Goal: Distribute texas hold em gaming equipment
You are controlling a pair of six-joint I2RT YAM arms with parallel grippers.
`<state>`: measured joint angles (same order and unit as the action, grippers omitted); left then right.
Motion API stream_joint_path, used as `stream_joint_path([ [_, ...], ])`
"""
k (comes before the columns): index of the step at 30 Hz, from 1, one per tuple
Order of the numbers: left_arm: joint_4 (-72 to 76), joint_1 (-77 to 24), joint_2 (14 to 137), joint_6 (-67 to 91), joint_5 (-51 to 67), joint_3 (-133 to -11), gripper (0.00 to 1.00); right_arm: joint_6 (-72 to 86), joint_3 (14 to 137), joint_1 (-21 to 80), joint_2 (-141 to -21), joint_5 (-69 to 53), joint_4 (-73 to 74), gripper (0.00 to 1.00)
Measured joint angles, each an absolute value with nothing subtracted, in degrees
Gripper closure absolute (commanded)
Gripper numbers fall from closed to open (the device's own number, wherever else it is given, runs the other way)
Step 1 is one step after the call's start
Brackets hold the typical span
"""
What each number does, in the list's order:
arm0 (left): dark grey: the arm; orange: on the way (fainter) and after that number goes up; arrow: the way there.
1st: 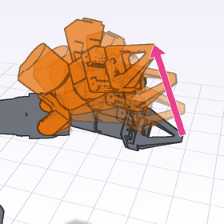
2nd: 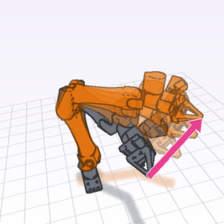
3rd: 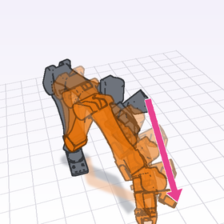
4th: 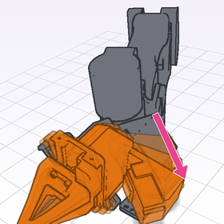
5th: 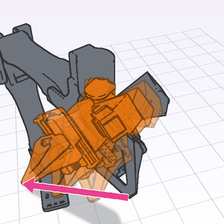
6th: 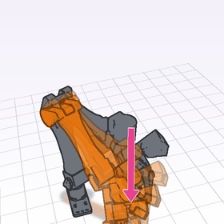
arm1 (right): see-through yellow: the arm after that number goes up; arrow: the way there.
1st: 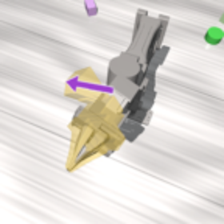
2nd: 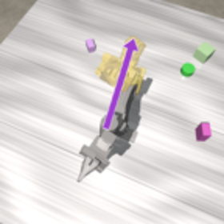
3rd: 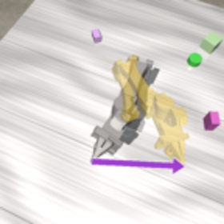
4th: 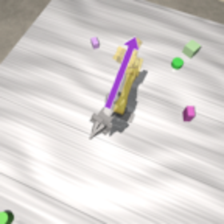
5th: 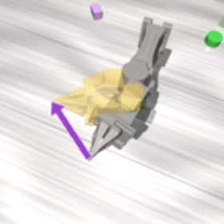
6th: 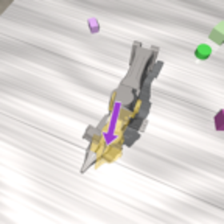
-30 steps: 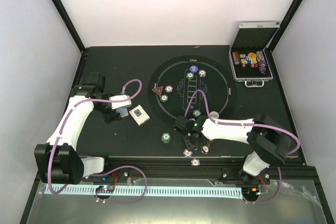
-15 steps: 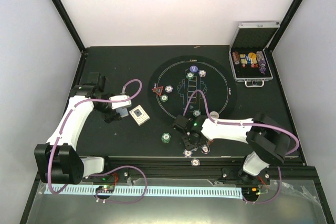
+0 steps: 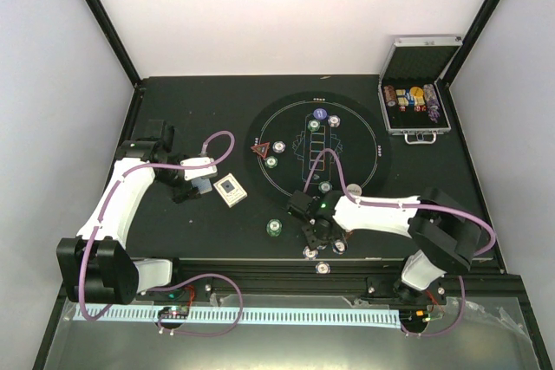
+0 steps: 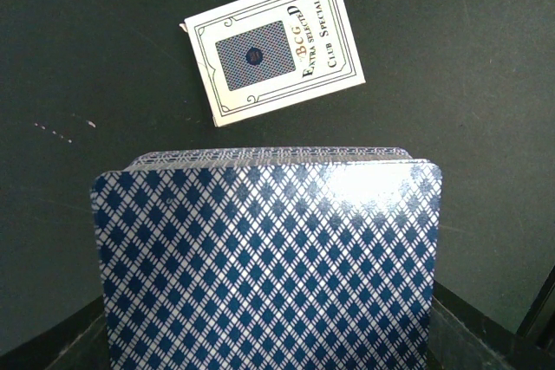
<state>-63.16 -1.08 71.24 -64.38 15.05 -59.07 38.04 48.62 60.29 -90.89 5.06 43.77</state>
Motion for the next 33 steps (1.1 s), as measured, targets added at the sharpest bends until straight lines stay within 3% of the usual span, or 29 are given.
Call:
stream_joint_path([
  [10,-63.16,-1.08,71.22,-64.4,15.0,-59.07,0.98,39.07,46.94,60.86,-89.41,4.1,43.79,0.5],
  [15,-63.16,-1.06,71.22,-64.4,15.0,-59.07,0.98,39.35,46.94,61.45,-89.45,3.68,43.4,0.63],
  [20,-63.16,-1.08,71.22,-64.4,14.98,-59.07,0.98,39.33,47.94,61.65,-90.06,3.86,43.77,0.68],
  [33,-63.16,-1.06,71.22,-64.4,14.96,-59.07,0.98,35.2,56.23,55.72,-89.82,7.53,48.47,0.69],
])
